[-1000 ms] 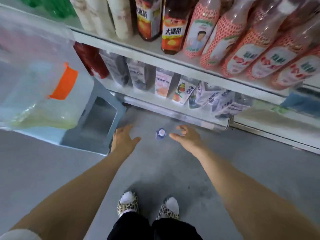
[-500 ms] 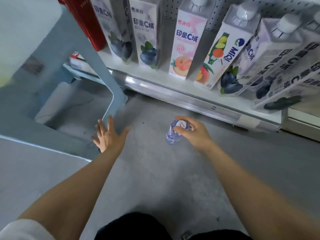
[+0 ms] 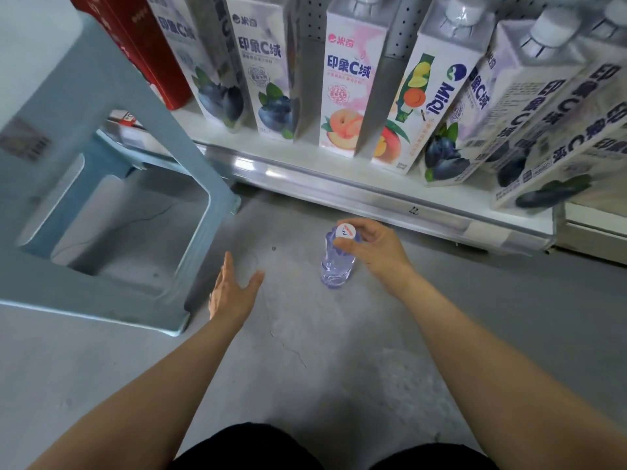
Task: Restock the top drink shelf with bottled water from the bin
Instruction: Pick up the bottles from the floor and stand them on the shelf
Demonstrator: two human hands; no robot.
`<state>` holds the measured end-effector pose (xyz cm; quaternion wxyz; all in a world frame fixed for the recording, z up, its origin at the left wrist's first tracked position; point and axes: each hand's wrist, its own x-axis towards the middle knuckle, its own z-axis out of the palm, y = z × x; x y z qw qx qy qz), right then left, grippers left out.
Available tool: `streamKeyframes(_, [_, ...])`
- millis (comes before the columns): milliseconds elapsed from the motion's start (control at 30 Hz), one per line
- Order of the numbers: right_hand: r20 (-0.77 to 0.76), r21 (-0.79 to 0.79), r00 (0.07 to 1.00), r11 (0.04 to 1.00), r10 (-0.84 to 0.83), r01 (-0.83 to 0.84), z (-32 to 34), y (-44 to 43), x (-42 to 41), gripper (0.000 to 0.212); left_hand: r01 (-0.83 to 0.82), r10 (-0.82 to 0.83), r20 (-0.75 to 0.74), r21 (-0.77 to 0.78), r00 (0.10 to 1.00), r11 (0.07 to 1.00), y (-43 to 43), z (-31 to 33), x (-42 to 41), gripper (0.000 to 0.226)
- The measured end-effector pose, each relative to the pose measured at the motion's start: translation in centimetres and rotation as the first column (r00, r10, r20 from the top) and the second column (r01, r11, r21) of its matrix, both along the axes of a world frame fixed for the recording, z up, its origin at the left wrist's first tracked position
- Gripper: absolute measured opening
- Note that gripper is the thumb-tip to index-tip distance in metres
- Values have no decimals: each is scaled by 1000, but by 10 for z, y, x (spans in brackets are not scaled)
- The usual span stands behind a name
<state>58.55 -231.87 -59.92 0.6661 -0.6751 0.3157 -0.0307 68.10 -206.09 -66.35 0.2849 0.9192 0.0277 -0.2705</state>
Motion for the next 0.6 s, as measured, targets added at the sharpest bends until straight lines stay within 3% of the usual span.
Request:
streamKeyframes(333, [-39, 174, 995, 980, -90, 96, 4, -6, 22, 19, 115, -127, -50, -191, 991, 975, -65, 25, -7, 78])
streamKeyframes(600, [-150, 133, 983, 983, -109, 130, 125, -1, -3, 19, 87, -124, -150, -232, 981, 969, -63, 170, -44, 69])
